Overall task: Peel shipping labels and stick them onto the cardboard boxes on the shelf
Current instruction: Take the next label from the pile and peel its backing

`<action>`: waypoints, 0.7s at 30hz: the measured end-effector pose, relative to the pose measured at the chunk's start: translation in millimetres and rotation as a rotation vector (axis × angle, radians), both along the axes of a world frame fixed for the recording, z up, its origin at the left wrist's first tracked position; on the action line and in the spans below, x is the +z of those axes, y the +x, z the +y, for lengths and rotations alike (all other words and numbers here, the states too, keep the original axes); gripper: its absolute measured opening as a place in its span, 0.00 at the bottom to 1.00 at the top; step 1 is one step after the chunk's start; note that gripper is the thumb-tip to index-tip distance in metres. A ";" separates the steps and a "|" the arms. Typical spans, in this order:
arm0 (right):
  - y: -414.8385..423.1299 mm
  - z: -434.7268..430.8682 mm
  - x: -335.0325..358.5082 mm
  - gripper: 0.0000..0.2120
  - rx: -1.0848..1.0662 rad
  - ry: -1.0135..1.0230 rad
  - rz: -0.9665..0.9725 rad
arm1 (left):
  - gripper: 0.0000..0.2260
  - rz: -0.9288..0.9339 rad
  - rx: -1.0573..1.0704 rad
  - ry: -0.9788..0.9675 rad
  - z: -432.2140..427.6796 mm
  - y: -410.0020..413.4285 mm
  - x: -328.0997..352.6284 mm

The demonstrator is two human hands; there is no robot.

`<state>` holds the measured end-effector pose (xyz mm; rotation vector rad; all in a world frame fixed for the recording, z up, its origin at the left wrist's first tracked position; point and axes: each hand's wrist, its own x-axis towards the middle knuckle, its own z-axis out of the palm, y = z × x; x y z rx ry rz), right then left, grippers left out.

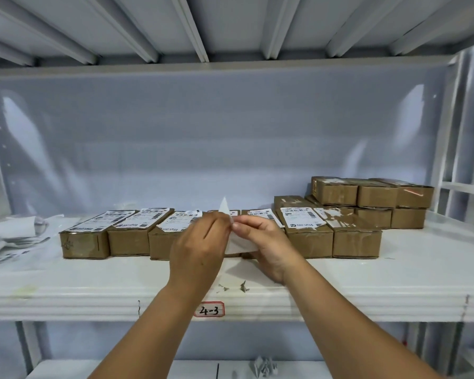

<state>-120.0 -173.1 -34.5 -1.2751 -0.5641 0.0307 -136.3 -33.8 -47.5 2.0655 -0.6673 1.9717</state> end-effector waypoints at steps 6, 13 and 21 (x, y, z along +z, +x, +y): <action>-1.1 2.8 2.2 0.05 -0.099 -0.046 -0.058 | 0.10 0.261 -0.204 -0.237 -0.4 2.5 -14.1; 3.4 5.1 -0.7 0.07 -0.225 -0.147 -0.178 | 0.04 0.602 -0.376 -0.512 0.5 -2.2 -6.4; 7.8 6.3 -2.5 0.08 -0.300 -0.223 -0.211 | 0.09 0.749 -0.501 -0.652 2.6 -6.3 -1.9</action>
